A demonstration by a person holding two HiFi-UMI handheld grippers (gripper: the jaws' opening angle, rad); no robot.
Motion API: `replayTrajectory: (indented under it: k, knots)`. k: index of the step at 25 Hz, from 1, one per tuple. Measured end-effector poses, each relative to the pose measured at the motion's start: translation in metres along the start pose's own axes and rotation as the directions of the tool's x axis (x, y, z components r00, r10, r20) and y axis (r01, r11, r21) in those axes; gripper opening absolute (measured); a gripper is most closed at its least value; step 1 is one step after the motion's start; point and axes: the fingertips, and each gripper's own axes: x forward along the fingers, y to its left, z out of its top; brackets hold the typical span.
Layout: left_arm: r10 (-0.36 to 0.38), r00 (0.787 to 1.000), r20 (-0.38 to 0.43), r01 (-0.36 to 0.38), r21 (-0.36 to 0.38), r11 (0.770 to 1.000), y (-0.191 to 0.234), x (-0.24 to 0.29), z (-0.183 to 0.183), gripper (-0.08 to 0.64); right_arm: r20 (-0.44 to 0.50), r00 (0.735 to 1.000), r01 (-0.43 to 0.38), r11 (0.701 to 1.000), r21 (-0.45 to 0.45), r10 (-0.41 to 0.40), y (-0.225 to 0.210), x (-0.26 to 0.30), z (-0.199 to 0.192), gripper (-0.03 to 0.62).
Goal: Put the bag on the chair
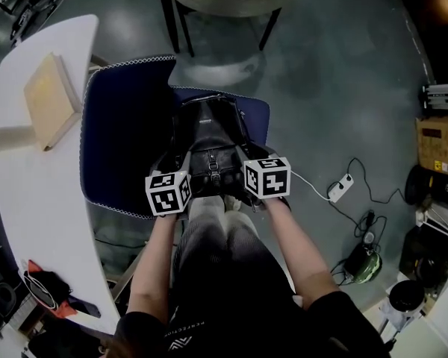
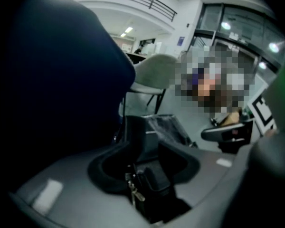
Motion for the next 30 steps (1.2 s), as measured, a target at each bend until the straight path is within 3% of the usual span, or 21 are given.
replayTrajectory:
  k: [8, 19, 30]
  knots:
    - [-0.019, 0.999, 0.04, 0.018, 0.019, 1.0, -0.015, -0.02, 0.013, 0.116, 0.017, 1.0, 0.002, 1.0, -0.009, -0.002, 0.007, -0.016, 0.001, 0.061]
    - [-0.036, 0.999, 0.027, 0.035, 0.032, 0.999, -0.039, -0.036, 0.009, 0.025, 0.036, 0.999, 0.002, 1.0, 0.003, -0.002, 0.008, -0.038, 0.001, 0.004]
    - [-0.026, 1.0, 0.005, 0.026, 0.042, 0.999, -0.042, -0.046, 0.008, 0.009, 0.018, 1.0, 0.004, 0.999, -0.051, -0.003, 0.015, -0.046, -0.003, -0.002]
